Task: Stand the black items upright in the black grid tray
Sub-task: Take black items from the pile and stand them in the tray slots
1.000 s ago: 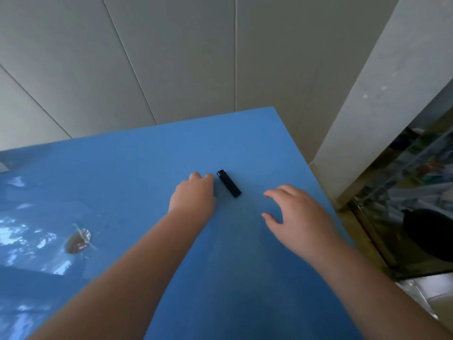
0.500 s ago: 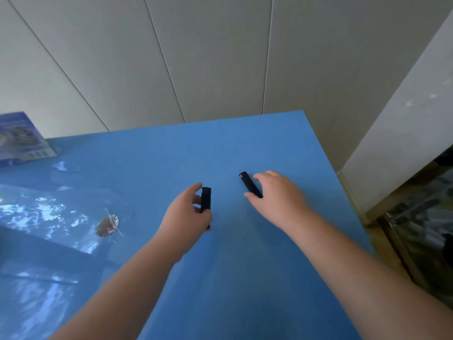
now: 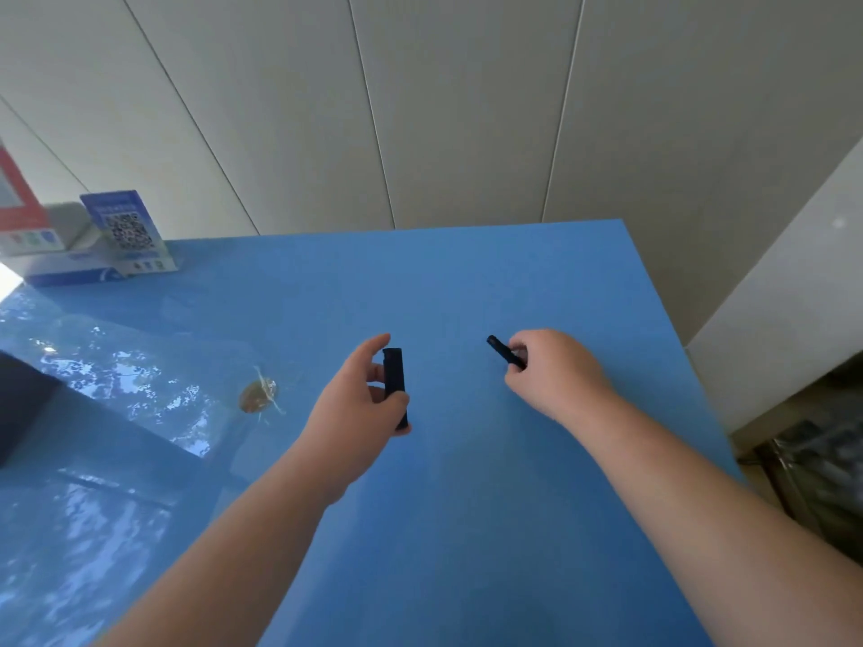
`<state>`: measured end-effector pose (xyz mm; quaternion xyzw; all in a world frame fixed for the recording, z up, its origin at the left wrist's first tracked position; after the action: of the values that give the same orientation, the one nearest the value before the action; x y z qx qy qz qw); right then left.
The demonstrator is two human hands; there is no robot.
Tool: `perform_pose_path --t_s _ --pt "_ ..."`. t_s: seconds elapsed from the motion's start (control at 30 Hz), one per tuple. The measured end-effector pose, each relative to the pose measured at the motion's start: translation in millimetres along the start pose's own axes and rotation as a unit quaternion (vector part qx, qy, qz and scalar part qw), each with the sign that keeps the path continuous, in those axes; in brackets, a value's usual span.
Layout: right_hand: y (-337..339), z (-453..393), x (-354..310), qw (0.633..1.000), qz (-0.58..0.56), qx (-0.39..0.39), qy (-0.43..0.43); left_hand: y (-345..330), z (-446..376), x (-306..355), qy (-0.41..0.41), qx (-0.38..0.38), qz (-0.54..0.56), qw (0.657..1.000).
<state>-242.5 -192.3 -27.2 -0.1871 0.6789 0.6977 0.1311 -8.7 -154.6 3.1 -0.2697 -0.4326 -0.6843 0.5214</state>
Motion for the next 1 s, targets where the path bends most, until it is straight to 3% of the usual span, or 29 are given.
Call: perform_pose_path --t_s 0.07,0.17,0.3,0.63,1.0 --pt "4 14 -5 0.990 -0.132 0.044 -0.033 5 5 -3 -0.006 -0.004 0.018 1.000" --pt "8 36 -26 0.944 -0.314 0.078 -0.058 19 11 -9 -0.013 -0.004 0.053 0.998" --pt "5 63 -75 0.899 -0.432 0.047 -0.050 50 27 -23 -0.019 -0.006 0.096 0.995" --pt "-47 110 -228 0.885 -0.465 -0.028 0.017 182 95 -105 -0.014 0.032 0.139 0.990" --pt "-131 156 -408 0.868 -0.476 -0.112 0.083 354 172 -202 0.004 0.139 0.130 0.982"
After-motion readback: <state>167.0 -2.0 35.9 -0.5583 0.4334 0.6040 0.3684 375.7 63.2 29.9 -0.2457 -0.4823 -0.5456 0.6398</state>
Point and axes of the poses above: each hand's wrist, its own z-axis away from the middle knuckle, its own y-axis out of the back of the hand, x = y × z, the point moved 4 cm from there along -z, towards the middle knuckle, and after that the axes turned 13 degrees about y, right-handed, at the moved point
